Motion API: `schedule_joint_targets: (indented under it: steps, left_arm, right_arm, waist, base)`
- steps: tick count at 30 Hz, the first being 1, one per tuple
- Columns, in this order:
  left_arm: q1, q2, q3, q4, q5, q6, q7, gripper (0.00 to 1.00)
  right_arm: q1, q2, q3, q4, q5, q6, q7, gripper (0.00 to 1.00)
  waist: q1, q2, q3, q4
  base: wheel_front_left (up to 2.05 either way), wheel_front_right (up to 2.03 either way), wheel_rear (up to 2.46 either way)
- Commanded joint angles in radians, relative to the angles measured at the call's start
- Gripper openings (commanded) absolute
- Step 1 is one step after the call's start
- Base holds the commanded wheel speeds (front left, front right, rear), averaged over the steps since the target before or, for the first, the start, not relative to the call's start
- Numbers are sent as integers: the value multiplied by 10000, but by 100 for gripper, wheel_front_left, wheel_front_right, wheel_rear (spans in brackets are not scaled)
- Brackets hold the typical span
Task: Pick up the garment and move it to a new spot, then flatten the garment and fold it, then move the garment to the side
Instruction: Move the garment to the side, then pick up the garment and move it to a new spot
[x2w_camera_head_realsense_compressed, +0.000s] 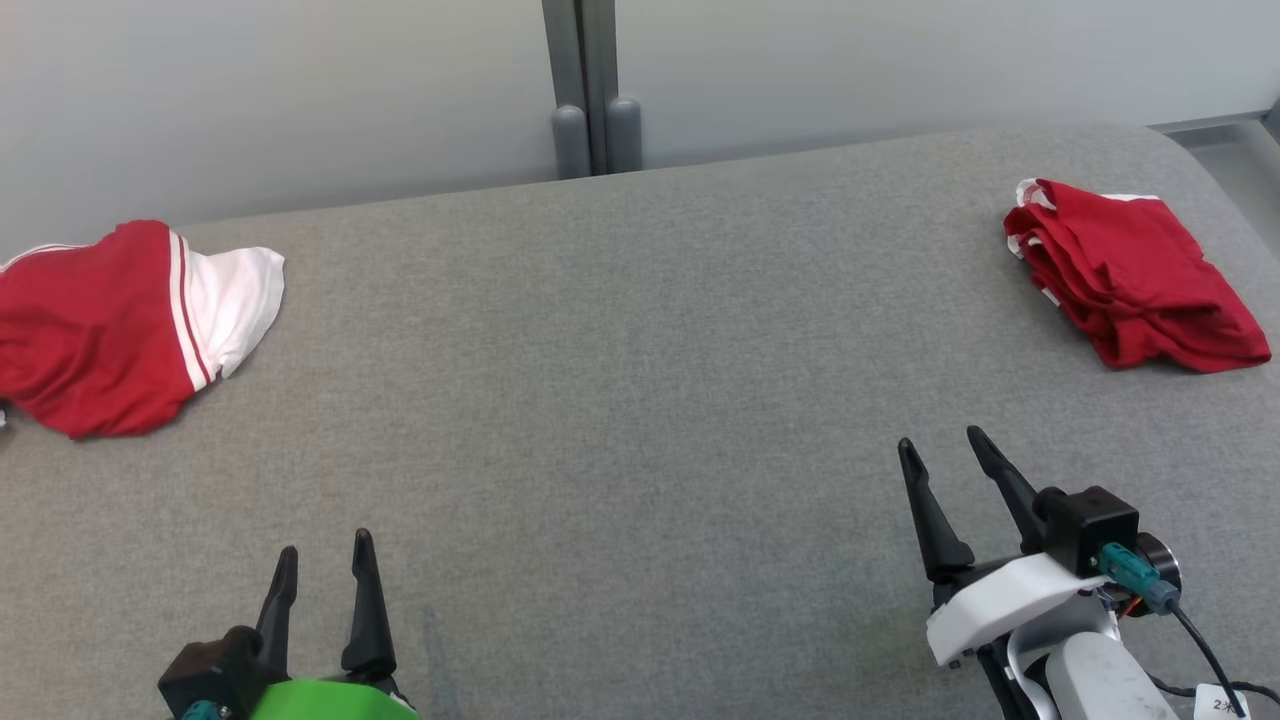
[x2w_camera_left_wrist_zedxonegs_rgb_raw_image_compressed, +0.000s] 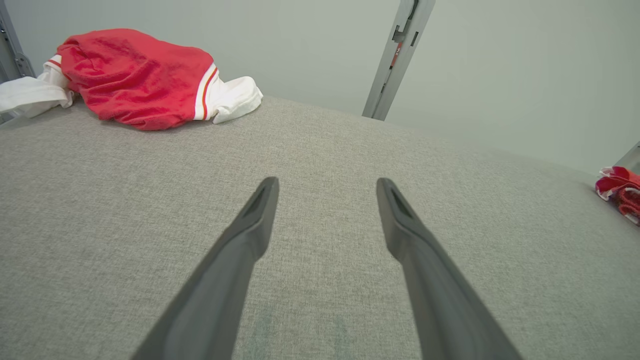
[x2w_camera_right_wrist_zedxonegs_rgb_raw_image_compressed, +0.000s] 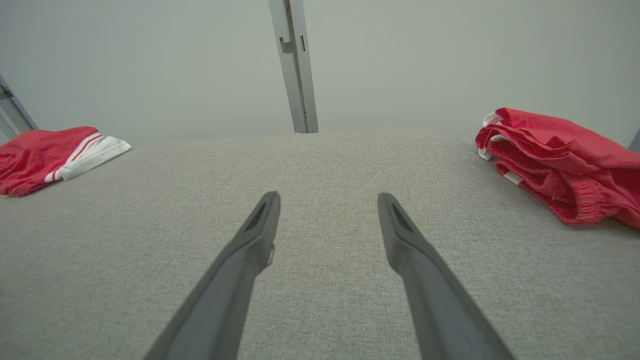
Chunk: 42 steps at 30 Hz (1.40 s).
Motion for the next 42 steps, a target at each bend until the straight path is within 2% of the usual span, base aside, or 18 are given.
schedule_joint_targets:
  steps: [1, 15, 19, 23, 37, 42]
  left_arm:
    - [102, 18, -1, -45, -63, 52, -31, 100]
    - [100, 16, -103, 8, 51, 50, -31, 100]
    - [126, 18, -172, 58, 23, 69, -33, 100]
    - [70, 21, -270, 80, -16, 72, -20, 100]
    - [248, 23, -287, 128, 94, 26, -20, 100]
    - [292, 22, -230, 102, 147, 12, -20, 100]
  right_arm:
    - [148, -34, 12, -30, 32, -14, -22, 100]
    - [179, -34, -6, 164, 14, -14, -22, 100]
    - [286, -32, -143, 241, -55, -14, -22, 100]
    - [398, -32, -277, 196, -171, -14, -22, 100]
    - [476, -35, -137, -144, -139, -14, -22, 100]
    - [491, -36, 21, -313, -86, -14, -22, 100]
  waist:
    - [0, 0, -13, 19]
    - [0, 0, -78, 143]
    - [0, 0, -229, 412]
    - [0, 0, -338, 975]
    - [0, 0, -448, 3632]
    - [0, 0, -423, 4223]
  base:
    - [0, 0, 0]
    - [0, 0, 0]
    - [0, 0, 0]
    - [0, 0, 0]
    - [0, 0, 0]
    - [0, 0, 0]
